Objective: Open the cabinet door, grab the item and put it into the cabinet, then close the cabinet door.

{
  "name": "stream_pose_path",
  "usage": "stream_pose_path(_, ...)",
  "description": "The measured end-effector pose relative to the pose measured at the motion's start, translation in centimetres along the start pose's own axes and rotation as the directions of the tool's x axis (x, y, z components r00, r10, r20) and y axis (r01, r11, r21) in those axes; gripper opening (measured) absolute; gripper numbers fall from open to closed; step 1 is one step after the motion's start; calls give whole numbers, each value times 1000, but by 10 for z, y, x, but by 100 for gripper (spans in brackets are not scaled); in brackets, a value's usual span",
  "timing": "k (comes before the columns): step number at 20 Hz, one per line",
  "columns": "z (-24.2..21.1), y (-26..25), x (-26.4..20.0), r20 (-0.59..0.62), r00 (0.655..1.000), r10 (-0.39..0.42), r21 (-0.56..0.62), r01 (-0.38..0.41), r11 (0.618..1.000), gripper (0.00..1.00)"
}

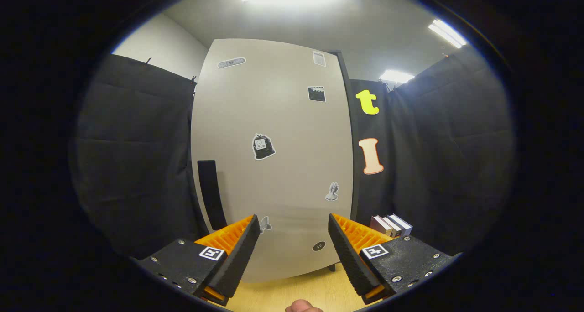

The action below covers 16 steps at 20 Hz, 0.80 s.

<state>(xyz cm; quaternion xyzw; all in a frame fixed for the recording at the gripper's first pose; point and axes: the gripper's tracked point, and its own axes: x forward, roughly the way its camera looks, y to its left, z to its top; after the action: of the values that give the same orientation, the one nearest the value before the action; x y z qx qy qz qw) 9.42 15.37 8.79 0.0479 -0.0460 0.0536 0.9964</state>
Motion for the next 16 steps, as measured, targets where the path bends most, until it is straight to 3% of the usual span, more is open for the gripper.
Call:
stream_pose_path(7, 6, 5, 18, -23, 998, 58, -24, -59, 998, 93)
stream_pose_path(16, -23, 59, 21, -48, 980, 195, 11, -194, 981, 93)
